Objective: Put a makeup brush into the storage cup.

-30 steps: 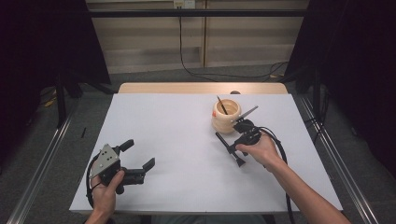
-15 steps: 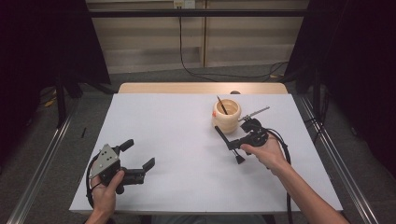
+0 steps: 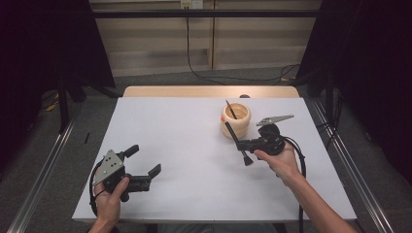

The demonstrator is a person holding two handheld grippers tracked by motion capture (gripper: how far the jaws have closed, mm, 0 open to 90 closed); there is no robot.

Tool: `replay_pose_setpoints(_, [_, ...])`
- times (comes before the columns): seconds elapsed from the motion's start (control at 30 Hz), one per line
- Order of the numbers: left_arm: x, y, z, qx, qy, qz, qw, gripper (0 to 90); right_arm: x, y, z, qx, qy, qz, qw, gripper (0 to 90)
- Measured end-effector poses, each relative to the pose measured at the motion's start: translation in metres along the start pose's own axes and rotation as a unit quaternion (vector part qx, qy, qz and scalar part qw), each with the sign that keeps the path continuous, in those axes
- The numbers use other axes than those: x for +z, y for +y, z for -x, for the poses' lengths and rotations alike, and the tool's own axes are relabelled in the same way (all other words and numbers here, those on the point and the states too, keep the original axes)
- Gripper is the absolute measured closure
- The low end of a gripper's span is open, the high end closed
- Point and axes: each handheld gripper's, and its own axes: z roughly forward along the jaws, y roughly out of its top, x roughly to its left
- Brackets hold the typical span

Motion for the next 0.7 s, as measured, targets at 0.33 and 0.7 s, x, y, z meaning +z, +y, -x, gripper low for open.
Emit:
replay_pose_setpoints(0.33, [0.000,0.000,0.000,0.000,-0.001,0.000,1.0000,0.7,-0.020,-0.002,0.000,-0.024,0.001,0.099,0.9948,79.1])
replay_pose_setpoints(0.7, [0.000,0.000,0.000,0.000,-0.002,0.001,1.0000,0.7,-0.033,0.001,-0.001,-0.044,0.017,0.165,0.9852,79.1])
